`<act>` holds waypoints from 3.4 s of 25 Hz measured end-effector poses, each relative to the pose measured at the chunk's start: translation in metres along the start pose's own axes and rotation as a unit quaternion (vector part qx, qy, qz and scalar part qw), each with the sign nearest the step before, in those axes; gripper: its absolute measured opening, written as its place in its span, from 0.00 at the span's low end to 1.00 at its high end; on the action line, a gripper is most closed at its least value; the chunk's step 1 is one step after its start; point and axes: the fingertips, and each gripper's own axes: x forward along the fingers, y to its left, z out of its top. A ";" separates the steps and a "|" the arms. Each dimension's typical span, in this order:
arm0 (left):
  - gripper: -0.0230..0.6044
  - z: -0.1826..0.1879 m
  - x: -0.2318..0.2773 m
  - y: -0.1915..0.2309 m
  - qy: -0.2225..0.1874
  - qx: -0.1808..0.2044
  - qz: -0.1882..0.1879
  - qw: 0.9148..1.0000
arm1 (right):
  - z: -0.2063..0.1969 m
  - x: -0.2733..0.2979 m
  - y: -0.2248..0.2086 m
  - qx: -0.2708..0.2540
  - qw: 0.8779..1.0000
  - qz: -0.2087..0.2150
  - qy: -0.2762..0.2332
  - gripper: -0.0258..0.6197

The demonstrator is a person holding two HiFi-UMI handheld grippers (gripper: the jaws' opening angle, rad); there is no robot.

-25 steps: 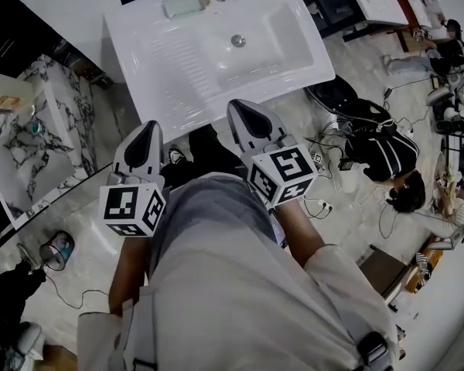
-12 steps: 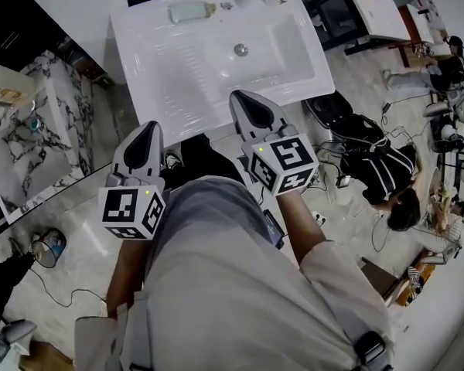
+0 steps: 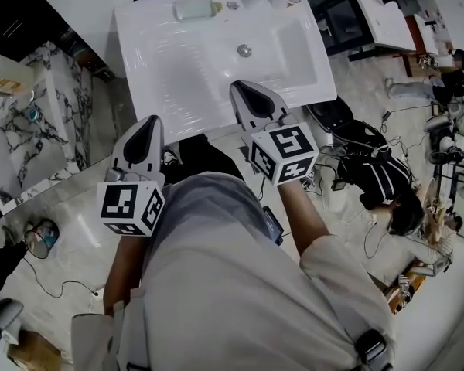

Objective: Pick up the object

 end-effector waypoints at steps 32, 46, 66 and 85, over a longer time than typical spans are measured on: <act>0.05 0.002 0.050 0.004 0.022 -0.022 0.031 0.999 | 0.004 0.075 -0.053 -0.081 0.994 0.034 0.065 0.11; 0.05 0.013 0.072 0.018 0.028 -0.023 0.051 0.998 | -0.003 0.114 -0.072 -0.098 0.989 0.048 0.100 0.13; 0.05 0.002 0.097 0.025 0.052 -0.044 0.081 0.994 | -0.022 0.167 -0.094 -0.132 0.976 0.082 0.150 0.15; 0.05 -0.002 0.118 0.032 0.058 -0.057 0.098 0.992 | -0.034 0.207 -0.104 -0.169 0.962 0.112 0.183 0.18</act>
